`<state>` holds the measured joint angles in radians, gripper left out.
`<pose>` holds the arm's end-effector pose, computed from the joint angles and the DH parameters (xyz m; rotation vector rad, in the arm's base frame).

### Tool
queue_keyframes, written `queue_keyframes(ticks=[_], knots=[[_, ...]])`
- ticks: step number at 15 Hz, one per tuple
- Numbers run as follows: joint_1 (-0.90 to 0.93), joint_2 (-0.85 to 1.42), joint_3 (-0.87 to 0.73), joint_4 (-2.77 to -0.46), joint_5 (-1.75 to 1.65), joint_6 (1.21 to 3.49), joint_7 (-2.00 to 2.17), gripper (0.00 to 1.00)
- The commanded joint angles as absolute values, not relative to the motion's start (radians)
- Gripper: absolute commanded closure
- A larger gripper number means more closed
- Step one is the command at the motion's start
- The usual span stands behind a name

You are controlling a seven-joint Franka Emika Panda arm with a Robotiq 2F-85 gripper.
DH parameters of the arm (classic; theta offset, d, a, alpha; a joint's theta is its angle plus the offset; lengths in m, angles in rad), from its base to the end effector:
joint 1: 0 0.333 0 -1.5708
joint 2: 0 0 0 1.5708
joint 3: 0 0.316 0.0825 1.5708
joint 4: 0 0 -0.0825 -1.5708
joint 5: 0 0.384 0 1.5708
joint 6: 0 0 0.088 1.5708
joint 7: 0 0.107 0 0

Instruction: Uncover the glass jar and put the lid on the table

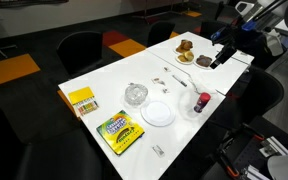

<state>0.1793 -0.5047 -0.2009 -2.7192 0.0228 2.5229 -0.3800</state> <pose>0.3931 -0.0062 0.4061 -3.0028 -0.5336 -0.4837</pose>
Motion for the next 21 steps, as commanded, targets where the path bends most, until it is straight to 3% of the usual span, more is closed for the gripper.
queue_keyframes(ticks=[1, 5, 8, 9, 12, 21], knots=[[0.245, -0.363, -0.239, -2.617, 0.159, 2.500, -0.474, 0.00], [0.327, -0.158, -0.245, -2.459, 0.375, 2.458, -0.605, 0.00], [0.366, 0.017, -0.249, -2.304, 0.351, 2.377, -0.553, 0.00], [0.269, 0.078, -0.146, -2.254, 0.319, 2.359, -0.524, 0.00], [0.210, 0.232, -0.062, -2.099, 0.196, 2.318, -0.444, 0.00], [0.164, 0.515, 0.101, -1.822, -0.008, 2.346, -0.383, 0.00]])
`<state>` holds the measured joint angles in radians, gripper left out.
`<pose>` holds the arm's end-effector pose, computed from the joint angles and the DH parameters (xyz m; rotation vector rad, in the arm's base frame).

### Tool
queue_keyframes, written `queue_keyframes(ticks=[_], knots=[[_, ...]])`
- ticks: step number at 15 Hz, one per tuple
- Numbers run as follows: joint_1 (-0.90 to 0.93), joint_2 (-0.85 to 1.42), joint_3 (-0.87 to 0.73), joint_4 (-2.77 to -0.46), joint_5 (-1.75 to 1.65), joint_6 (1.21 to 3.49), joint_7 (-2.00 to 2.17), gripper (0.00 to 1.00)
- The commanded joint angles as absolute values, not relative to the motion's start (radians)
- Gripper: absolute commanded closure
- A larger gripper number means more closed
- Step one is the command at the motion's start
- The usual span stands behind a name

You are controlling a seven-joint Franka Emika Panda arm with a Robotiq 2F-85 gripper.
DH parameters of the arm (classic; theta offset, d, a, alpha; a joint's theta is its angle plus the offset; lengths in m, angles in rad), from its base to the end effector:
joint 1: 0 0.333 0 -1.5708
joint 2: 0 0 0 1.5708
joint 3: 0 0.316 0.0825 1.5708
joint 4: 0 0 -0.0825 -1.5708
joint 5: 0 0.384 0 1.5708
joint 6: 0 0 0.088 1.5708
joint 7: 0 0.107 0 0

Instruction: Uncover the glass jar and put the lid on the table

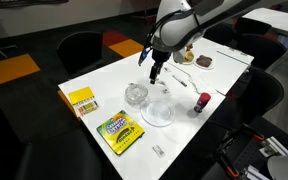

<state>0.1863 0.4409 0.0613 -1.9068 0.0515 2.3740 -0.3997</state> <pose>0.6131 0.1535 0.2690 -2.9414 -0.9172 -0.0484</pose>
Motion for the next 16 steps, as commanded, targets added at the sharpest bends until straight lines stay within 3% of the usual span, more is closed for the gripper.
queue_keyframes(ticks=[1, 16], knots=[[0.165, 0.531, 0.107, -1.809, -0.028, 2.356, -0.386, 0.00], [0.114, 0.700, 0.213, -1.664, -0.051, 2.446, -0.447, 0.00]])
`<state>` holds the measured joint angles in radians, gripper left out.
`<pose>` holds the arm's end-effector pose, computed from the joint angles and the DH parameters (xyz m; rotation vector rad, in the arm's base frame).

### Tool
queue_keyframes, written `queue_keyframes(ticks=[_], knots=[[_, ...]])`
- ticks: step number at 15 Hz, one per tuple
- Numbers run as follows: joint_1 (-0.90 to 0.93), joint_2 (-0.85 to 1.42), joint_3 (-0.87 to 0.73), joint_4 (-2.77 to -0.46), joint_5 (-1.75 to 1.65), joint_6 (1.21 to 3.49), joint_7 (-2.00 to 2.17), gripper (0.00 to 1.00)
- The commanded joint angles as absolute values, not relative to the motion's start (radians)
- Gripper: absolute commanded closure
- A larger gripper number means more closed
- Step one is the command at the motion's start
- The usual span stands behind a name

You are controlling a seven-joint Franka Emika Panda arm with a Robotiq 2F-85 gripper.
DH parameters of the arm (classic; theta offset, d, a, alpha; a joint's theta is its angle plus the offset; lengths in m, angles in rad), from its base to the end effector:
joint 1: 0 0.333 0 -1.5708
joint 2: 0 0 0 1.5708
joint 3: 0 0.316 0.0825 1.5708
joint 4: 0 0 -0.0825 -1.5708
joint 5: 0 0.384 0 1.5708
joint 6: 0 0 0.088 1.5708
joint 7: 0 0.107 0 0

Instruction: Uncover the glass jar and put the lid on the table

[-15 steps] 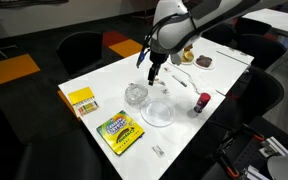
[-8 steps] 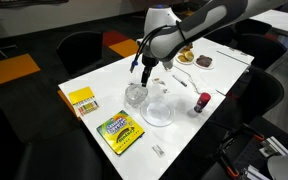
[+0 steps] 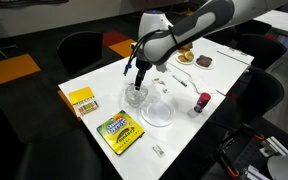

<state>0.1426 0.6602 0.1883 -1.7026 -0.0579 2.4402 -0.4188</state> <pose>0.6518 0.2090 0.2234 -2.8560 -1.1216 -0.1427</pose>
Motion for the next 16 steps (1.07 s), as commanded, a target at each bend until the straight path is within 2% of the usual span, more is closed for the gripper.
queue_keyframes(ticks=[1, 10, 11, 12, 16], knots=[[0.115, 0.707, 0.210, -1.659, -0.057, 2.446, -0.442, 0.00], [0.103, 0.765, 0.235, -1.619, -0.053, 2.468, -0.469, 0.00], [0.105, 0.772, 0.234, -1.613, -0.056, 2.465, -0.466, 0.25], [0.106, 0.778, 0.232, -1.608, -0.060, 2.466, -0.467, 0.26], [0.109, 0.797, 0.229, -1.590, -0.067, 2.470, -0.471, 0.55]])
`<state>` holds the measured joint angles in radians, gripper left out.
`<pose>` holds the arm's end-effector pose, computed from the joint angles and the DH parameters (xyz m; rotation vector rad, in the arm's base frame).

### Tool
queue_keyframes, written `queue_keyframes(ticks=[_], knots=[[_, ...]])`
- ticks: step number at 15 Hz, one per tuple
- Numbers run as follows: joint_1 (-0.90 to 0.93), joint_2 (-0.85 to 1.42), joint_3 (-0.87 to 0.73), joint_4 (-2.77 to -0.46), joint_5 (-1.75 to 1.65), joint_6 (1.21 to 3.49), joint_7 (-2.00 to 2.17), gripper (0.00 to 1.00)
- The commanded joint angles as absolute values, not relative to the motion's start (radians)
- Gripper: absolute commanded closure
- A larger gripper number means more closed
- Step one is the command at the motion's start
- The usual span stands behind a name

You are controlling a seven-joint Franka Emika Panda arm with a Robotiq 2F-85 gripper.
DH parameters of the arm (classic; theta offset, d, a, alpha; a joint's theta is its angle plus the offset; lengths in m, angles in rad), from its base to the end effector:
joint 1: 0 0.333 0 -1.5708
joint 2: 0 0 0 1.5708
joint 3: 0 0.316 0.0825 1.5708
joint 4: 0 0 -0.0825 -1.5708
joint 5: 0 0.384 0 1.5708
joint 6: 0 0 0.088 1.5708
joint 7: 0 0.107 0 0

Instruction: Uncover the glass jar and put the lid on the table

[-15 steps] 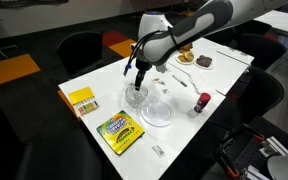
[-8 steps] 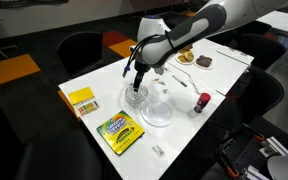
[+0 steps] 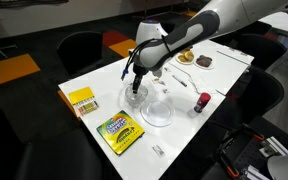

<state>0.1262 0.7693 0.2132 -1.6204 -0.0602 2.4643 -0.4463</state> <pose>0.6658 0.2144 0.1880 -2.8180 -1.1348 -0.1488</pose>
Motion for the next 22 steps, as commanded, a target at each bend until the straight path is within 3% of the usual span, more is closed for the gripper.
queue_keyframes(ticks=[1, 6, 8, 14, 22], knots=[[0.109, 0.798, 0.228, -1.586, -0.069, 2.470, -0.472, 0.63], [0.116, 0.795, 0.225, -1.567, -0.074, 2.468, -0.467, 0.93], [0.121, 0.790, 0.221, -1.560, -0.076, 2.463, -0.458, 0.99], [0.101, 0.711, 0.215, -1.623, -0.053, 2.471, -0.412, 0.96], [-0.013, 0.447, 0.124, -1.918, -0.018, 2.642, -0.263, 0.96]])
